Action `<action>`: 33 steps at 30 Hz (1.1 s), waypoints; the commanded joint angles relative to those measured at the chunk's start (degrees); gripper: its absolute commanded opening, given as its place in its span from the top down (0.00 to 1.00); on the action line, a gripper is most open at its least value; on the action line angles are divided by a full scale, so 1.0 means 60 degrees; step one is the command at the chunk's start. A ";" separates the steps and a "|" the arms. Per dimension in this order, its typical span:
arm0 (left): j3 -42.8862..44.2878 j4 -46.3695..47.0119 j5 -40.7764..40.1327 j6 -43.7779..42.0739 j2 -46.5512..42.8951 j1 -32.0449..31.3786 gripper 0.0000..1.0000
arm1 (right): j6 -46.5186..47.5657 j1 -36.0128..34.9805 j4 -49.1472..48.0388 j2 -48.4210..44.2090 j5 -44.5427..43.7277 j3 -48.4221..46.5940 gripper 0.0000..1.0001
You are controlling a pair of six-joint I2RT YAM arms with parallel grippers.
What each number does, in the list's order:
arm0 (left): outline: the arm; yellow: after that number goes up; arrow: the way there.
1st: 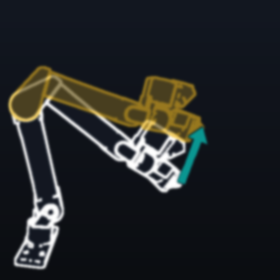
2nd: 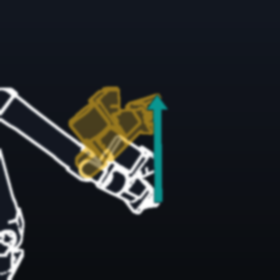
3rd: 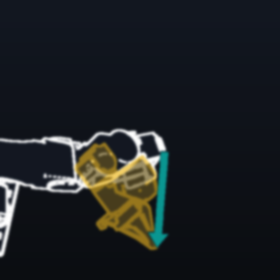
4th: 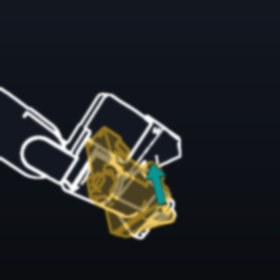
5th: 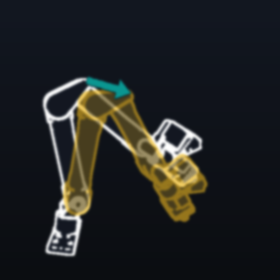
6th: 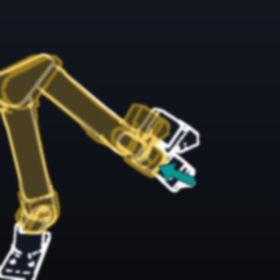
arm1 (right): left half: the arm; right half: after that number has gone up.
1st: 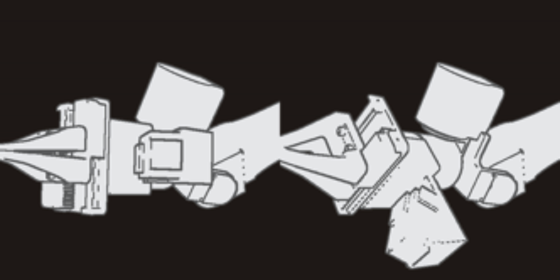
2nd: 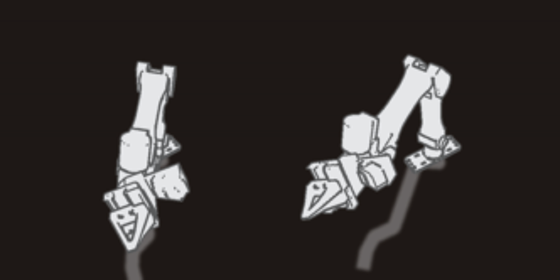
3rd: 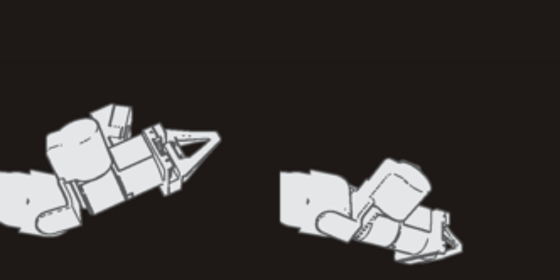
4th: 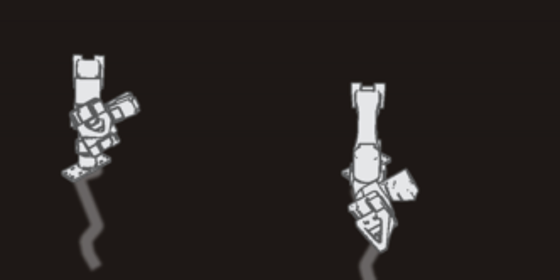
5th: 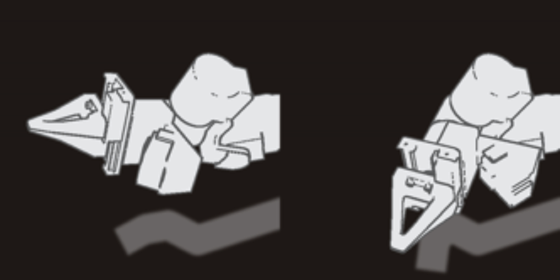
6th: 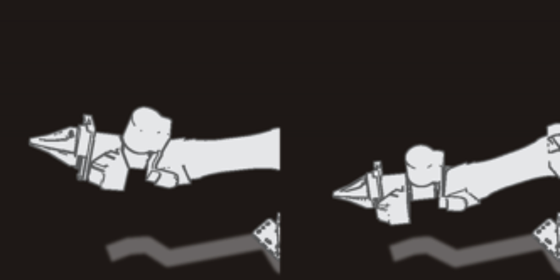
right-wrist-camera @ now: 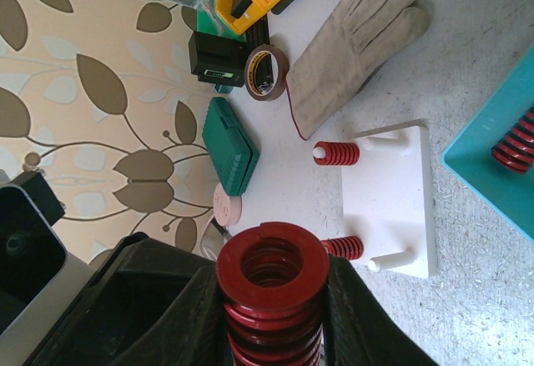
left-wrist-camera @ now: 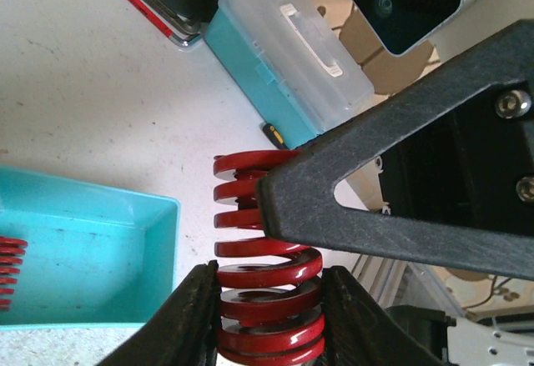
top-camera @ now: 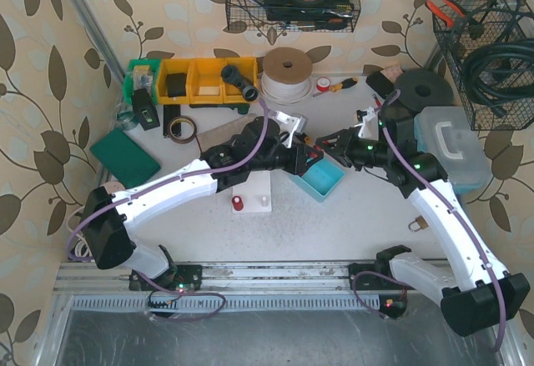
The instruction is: Install the large spring
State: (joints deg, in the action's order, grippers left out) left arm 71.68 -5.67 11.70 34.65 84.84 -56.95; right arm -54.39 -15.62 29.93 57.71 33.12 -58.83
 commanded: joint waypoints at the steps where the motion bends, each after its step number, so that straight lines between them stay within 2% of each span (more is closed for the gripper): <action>1: 0.0275 -0.0026 -0.0142 -0.0218 -0.0157 0.0106 0.73 | 0.0046 0.0047 -0.0247 -0.0303 -0.0026 0.0101 1.00; 8: 0.0492 -0.0486 -0.0244 -0.0556 -0.0178 0.0116 1.00 | 0.0061 0.0037 -0.0477 -0.0341 0.0204 0.0253 1.00; 9: 0.0540 -0.0609 -0.0258 -0.0654 -0.0176 0.0118 1.00 | 0.0145 0.0041 -0.0486 -0.0309 0.0302 0.0267 0.91; 11: 0.0643 -0.0960 -0.0241 -0.0906 -0.0225 0.0116 1.00 | 0.0509 0.0032 -0.0495 -0.0241 0.0585 0.0249 0.59; 13: 0.0581 -0.1271 -0.0019 -0.1292 -0.0322 0.0117 1.00 | 0.1110 0.0045 -0.0243 -0.0149 0.0872 0.0180 0.32; 15: 0.0535 -0.1751 0.0389 -0.1877 -0.0632 0.0117 1.00 | 0.1865 0.0088 0.0308 0.0046 0.1289 0.0077 0.26; 20: 0.0686 -0.3264 0.1690 -0.3562 -0.0950 0.0129 1.00 | 0.2604 0.0214 0.0014 0.0328 0.2740 0.0525 0.25; 24: 0.0540 -0.3833 0.1729 -0.4271 -0.1401 0.0131 1.00 | 0.2722 0.0215 -0.0014 0.0362 0.3460 0.0730 0.26; 33: 0.0317 -0.3679 0.1843 -0.4326 -0.1561 0.0131 1.00 | 0.2719 0.0215 0.0113 0.0417 0.4283 0.0968 0.36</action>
State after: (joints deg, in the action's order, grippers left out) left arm 73.28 -29.47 20.49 10.66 76.75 -56.25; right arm -39.70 -14.46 30.28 59.81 55.07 -54.17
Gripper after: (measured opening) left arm 0.321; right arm 0.667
